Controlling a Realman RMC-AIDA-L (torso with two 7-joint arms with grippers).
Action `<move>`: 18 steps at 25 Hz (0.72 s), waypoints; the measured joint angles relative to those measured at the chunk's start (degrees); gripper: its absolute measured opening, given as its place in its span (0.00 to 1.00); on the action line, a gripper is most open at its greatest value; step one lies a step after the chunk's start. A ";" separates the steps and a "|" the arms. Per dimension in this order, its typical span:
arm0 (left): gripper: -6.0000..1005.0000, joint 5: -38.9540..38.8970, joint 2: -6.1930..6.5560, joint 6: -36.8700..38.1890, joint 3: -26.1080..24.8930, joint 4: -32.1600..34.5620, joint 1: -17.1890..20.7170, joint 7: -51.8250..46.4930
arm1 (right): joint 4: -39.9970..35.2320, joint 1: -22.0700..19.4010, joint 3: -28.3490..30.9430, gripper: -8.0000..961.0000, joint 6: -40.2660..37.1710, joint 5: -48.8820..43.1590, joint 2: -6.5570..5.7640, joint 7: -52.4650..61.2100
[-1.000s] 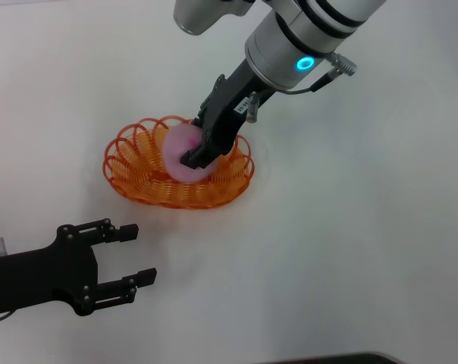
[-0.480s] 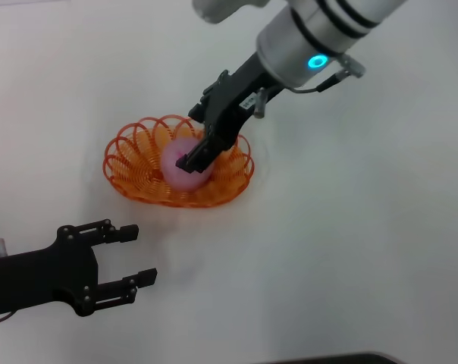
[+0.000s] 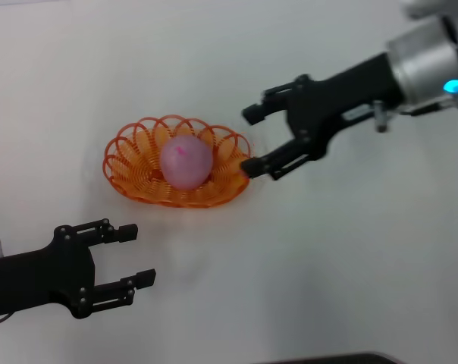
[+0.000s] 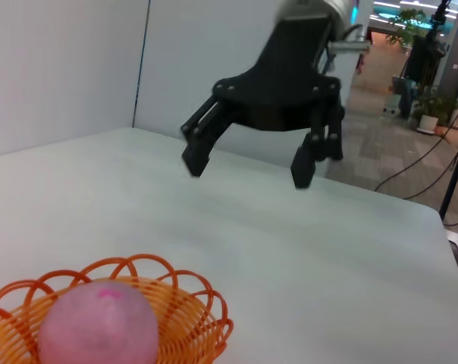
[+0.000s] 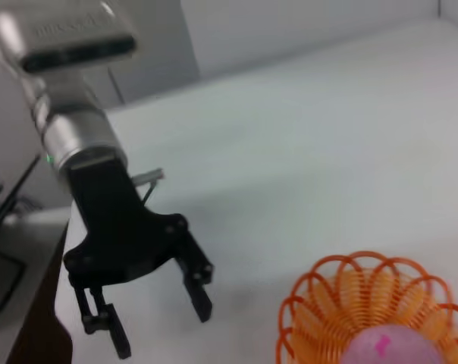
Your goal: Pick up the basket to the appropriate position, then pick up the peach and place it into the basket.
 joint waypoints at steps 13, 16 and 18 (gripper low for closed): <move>0.70 0.14 0.45 3.11 -2.86 0.37 -0.38 -0.12 | 2.46 -12.20 11.22 0.98 -5.74 1.04 0.12 -13.43; 0.70 0.15 0.64 4.31 -4.15 0.39 -0.48 -0.08 | 4.44 -13.11 11.42 0.98 -7.38 0.87 0.11 -16.17; 0.70 0.49 0.63 4.34 -4.23 0.39 -0.37 -0.01 | 5.99 -14.06 11.73 0.98 -7.79 0.79 0.07 -19.13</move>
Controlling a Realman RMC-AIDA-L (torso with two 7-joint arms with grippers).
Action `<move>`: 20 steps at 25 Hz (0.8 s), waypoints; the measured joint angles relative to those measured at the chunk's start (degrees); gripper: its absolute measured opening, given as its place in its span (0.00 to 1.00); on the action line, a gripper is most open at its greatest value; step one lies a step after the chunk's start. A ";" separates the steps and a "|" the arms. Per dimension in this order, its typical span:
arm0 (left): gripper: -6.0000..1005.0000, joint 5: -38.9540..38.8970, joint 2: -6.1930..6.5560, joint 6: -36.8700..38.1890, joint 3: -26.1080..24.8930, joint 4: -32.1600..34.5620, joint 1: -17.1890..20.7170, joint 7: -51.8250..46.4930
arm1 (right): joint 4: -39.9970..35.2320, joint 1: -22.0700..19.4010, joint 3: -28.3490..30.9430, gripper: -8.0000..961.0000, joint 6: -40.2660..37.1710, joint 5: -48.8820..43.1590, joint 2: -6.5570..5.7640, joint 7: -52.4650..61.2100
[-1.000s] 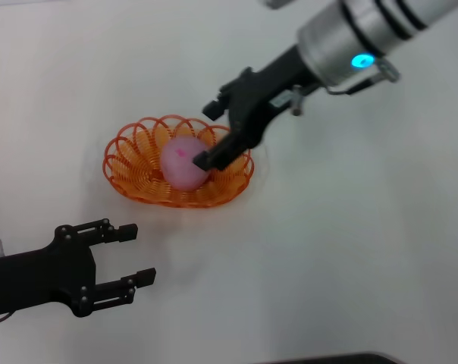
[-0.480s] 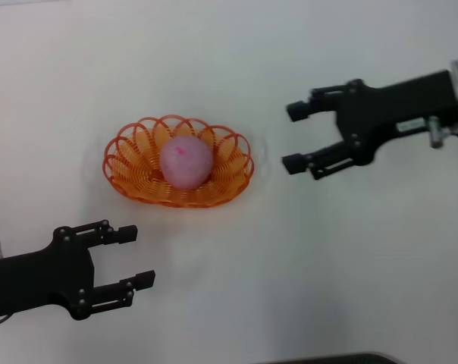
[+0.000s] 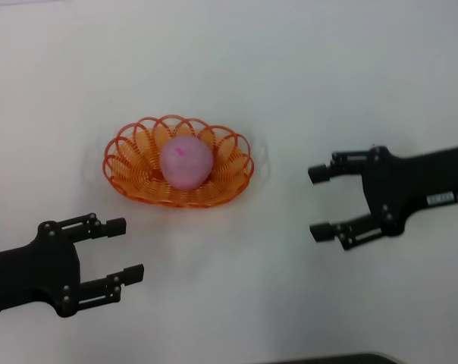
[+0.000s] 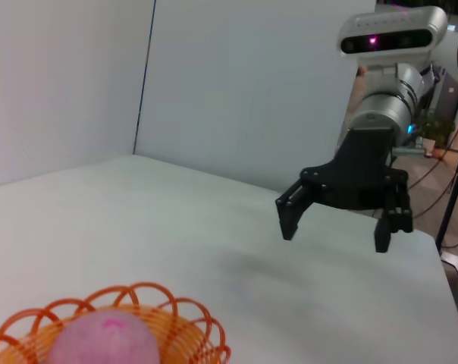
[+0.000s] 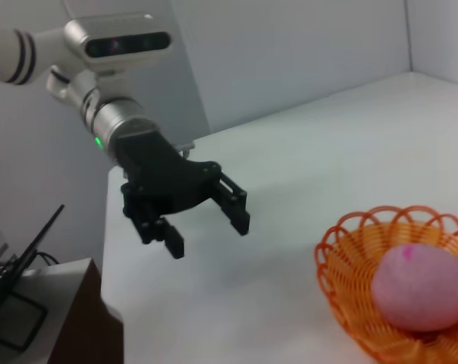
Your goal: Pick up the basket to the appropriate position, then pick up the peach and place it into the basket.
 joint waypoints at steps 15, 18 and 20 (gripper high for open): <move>0.70 2.37 -0.35 -0.39 -0.08 -0.60 0.31 -0.17 | 5.51 -2.67 1.11 0.98 4.15 -2.99 -0.02 -6.33; 0.70 2.37 -0.39 -0.22 -0.08 -0.63 0.32 -0.16 | 5.75 -2.37 1.09 0.98 4.37 -3.03 0.00 -6.41; 0.70 2.38 -0.40 -0.07 -0.08 -0.63 0.34 -0.17 | 5.76 -2.14 1.01 0.98 4.40 -2.96 0.02 -6.44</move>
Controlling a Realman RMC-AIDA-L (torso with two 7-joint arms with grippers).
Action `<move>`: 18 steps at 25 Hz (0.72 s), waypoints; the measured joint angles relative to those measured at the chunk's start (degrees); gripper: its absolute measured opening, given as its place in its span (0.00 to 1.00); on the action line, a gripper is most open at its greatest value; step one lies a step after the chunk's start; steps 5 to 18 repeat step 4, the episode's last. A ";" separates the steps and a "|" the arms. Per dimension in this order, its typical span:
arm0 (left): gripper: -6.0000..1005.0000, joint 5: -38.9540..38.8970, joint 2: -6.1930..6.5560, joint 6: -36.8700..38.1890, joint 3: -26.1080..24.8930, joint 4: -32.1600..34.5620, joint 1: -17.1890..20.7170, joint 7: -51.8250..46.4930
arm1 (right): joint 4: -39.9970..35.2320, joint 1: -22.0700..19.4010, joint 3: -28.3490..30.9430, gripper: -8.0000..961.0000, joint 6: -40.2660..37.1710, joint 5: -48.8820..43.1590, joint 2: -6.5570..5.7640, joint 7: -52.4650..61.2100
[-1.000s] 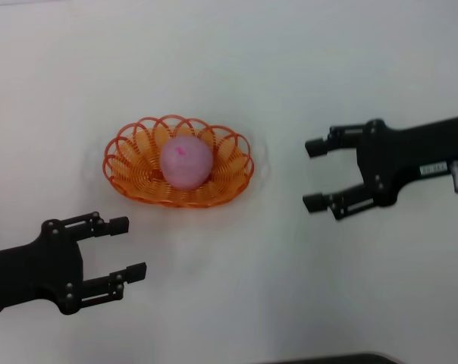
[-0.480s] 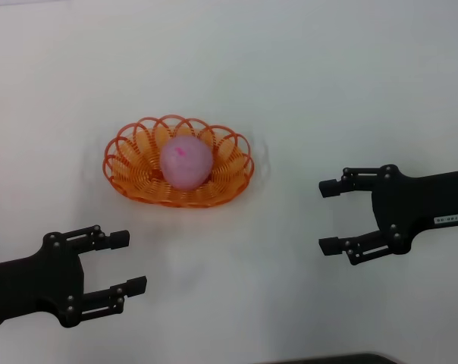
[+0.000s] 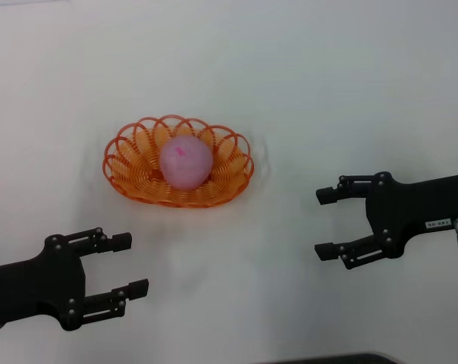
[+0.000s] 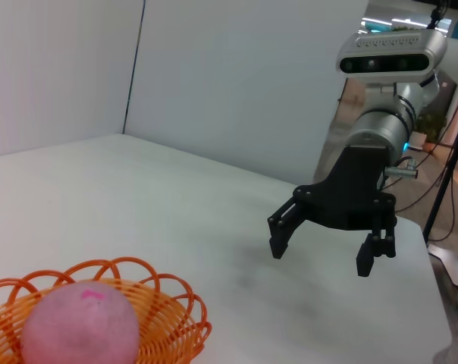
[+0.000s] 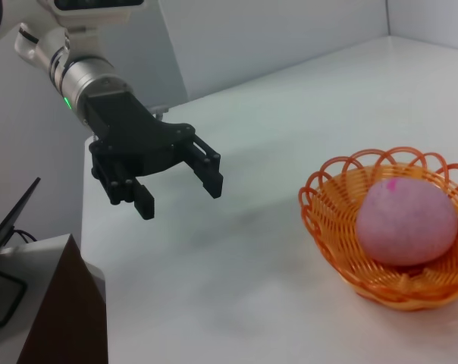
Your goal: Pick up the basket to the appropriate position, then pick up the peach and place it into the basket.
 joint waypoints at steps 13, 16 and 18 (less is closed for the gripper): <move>0.70 0.00 0.00 0.10 0.00 0.00 0.02 0.05 | -0.02 0.48 0.14 0.98 -0.24 0.23 0.02 -0.38; 0.70 0.00 0.00 0.10 0.00 0.00 0.02 0.05 | -0.02 0.48 0.14 0.98 -0.24 0.23 0.02 -0.38; 0.70 0.00 0.00 0.10 0.00 0.00 0.02 0.05 | -0.02 0.48 0.14 0.98 -0.24 0.23 0.02 -0.38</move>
